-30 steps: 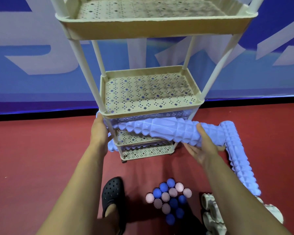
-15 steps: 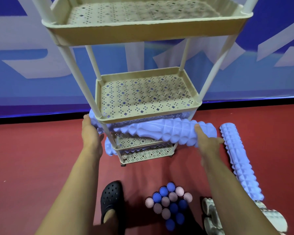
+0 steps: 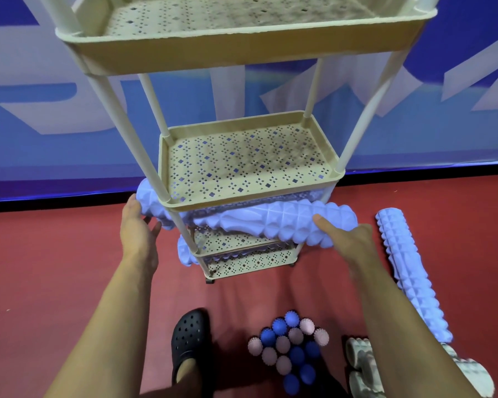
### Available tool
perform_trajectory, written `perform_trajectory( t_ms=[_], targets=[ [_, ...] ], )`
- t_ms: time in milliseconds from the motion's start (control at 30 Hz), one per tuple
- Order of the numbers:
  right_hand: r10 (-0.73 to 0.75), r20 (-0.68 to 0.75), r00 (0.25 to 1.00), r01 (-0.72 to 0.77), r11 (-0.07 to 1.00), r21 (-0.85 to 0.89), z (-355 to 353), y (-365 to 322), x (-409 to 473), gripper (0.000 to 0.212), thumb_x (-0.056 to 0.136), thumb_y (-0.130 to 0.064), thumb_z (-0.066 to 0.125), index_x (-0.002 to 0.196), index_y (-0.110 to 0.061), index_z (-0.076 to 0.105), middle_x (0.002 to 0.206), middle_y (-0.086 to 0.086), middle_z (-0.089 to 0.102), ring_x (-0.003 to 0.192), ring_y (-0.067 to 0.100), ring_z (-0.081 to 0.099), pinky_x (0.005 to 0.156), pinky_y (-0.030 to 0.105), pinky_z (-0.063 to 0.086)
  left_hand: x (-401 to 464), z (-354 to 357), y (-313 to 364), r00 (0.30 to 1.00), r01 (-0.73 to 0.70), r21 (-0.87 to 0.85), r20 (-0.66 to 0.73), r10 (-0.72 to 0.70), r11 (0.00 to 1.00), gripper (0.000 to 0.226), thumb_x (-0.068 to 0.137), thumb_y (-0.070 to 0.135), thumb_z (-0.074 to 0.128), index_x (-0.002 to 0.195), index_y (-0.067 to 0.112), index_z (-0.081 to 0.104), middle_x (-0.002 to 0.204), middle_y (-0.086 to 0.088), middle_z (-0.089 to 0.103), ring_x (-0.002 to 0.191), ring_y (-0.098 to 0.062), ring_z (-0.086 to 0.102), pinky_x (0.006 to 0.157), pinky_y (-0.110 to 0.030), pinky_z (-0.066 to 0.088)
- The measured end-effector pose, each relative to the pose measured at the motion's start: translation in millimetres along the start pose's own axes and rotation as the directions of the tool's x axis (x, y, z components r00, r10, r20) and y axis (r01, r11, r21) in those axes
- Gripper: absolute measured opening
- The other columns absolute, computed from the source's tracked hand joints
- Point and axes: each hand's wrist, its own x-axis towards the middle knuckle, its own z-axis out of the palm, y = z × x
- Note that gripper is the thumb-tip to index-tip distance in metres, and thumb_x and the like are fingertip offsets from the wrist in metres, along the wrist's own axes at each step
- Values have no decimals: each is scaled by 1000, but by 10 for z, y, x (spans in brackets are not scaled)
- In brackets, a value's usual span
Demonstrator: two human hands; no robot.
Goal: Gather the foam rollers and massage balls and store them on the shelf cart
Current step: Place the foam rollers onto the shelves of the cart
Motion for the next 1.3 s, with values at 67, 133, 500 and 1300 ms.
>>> perform_trajectory(
  t_ms=[67, 133, 500, 1300],
  targets=[
    [-40, 8, 999, 40, 999, -9, 10, -5, -5, 69, 69, -64, 80, 89, 2, 68, 81, 15, 71, 79, 25, 71, 69, 31, 48, 16, -12, 14, 1000, -13, -3, -12, 13, 1000, 42, 99, 35, 44, 135, 25, 63, 134, 3, 68, 122, -13, 64, 93, -32, 53],
    [-50, 38, 998, 50, 999, 0, 42, -44, -26, 70, 66, -67, 81, 92, -3, 67, 90, 13, 68, 84, 24, 70, 64, 28, 48, 52, -49, 24, 998, -20, -8, -52, 20, 1000, 49, 96, 41, 45, 140, 26, 58, 138, 3, 64, 124, -13, 62, 96, -36, 54],
    [-52, 100, 994, 52, 999, -2, 131, -108, 23, 126, 72, -38, 91, 161, -16, 4, 156, 6, 42, 136, 23, 48, 93, 30, 35, 123, -191, 66, 997, -64, -85, -51, 60, 994, 56, 93, 42, 53, 146, 25, 52, 143, -2, 61, 131, -20, 59, 102, -43, 54],
    [-94, 178, 979, 23, 931, 365, 507, -108, 268, 111, 48, -14, 97, 137, -30, 33, 115, 16, 72, 102, 32, 74, 94, 51, 58, 120, -464, 245, 970, -143, -190, -222, 100, 971, 43, 95, 33, 51, 138, 35, 57, 136, 8, 64, 126, -15, 61, 86, -43, 60]
  ],
)
